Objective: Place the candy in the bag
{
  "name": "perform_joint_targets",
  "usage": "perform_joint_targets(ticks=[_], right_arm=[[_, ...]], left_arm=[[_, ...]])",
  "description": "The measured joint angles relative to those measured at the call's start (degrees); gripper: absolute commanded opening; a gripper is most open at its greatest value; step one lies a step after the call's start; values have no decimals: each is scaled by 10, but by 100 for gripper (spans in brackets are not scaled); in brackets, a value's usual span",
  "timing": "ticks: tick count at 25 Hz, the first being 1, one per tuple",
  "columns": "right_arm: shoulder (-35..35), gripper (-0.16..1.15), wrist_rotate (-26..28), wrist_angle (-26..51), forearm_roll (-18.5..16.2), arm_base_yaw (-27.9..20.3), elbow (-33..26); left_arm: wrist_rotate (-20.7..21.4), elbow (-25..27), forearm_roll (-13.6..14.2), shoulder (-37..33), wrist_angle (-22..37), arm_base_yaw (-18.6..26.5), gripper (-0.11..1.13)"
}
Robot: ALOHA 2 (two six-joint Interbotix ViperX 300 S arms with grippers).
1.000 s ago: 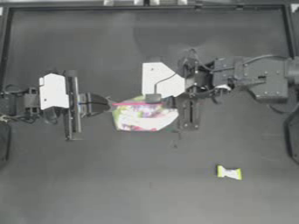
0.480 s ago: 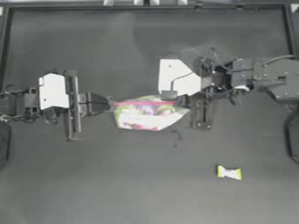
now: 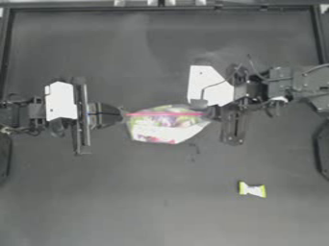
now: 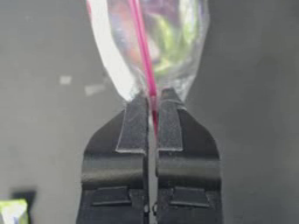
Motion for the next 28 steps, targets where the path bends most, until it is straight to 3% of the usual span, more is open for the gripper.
perform_joint_targets(ticks=[12,28], right_arm=[[-43,5,24,1,0,-4,47],[-83,5,33,-39,2,2,51]], left_arm=[[-1,0,0,0,2,0,4],[-1,-18,-1,0,10,-2,4]])
